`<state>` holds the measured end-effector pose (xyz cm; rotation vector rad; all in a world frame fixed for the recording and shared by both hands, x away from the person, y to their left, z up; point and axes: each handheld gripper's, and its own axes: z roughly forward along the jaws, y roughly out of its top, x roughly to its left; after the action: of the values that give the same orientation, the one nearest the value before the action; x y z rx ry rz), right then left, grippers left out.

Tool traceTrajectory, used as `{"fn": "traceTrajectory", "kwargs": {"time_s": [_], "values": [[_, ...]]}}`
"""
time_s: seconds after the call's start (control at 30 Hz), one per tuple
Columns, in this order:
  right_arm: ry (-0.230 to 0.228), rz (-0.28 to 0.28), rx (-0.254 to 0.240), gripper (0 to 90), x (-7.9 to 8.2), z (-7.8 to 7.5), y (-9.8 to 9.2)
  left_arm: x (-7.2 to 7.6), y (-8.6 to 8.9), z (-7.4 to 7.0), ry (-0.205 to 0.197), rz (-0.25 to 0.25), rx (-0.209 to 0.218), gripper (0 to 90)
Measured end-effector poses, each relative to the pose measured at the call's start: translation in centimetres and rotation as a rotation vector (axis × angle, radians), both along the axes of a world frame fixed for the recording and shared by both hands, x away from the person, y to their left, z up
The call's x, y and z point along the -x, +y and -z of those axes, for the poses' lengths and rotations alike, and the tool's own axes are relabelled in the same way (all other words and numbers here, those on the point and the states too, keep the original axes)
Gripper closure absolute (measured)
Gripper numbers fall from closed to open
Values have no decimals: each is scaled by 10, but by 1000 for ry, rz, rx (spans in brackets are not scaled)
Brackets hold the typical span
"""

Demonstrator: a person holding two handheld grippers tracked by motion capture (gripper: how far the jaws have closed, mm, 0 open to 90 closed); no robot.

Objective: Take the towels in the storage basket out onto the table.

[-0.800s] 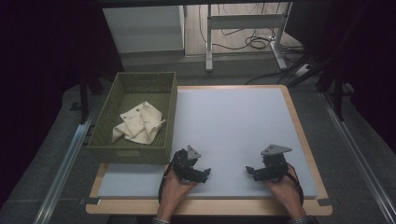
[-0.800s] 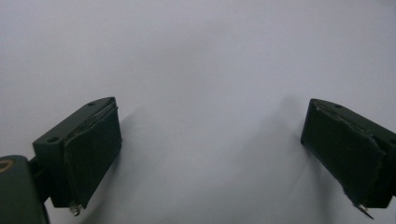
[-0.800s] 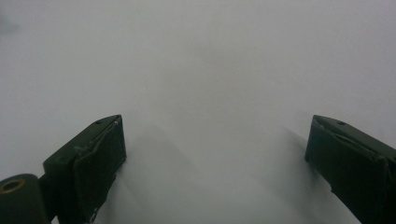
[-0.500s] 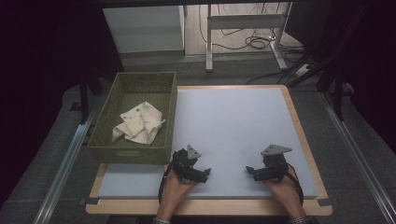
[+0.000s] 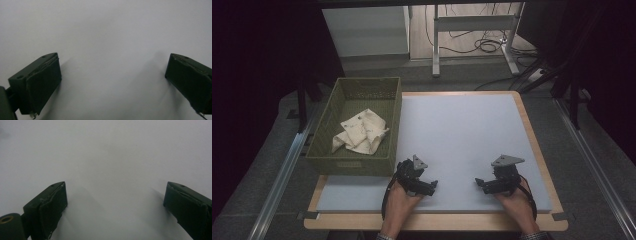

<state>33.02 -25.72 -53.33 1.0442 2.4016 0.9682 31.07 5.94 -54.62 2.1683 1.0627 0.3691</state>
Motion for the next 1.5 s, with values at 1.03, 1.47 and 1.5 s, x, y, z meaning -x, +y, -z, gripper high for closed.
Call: {"fn": "traceTrajectory", "kwargs": {"time_s": [1.03, 1.47, 1.5], "values": [[0, 0, -1, 51, 0, 0, 0, 2, -8, -36, 6, 92, 25, 24], [0, 0, -1, 51, 0, 0, 0, -3, -16, -59, 24, 147, 23, 24], [0, -1, -1, 51, 0, 0, 0, -4, -16, -60, 26, 152, 26, 24]]}}
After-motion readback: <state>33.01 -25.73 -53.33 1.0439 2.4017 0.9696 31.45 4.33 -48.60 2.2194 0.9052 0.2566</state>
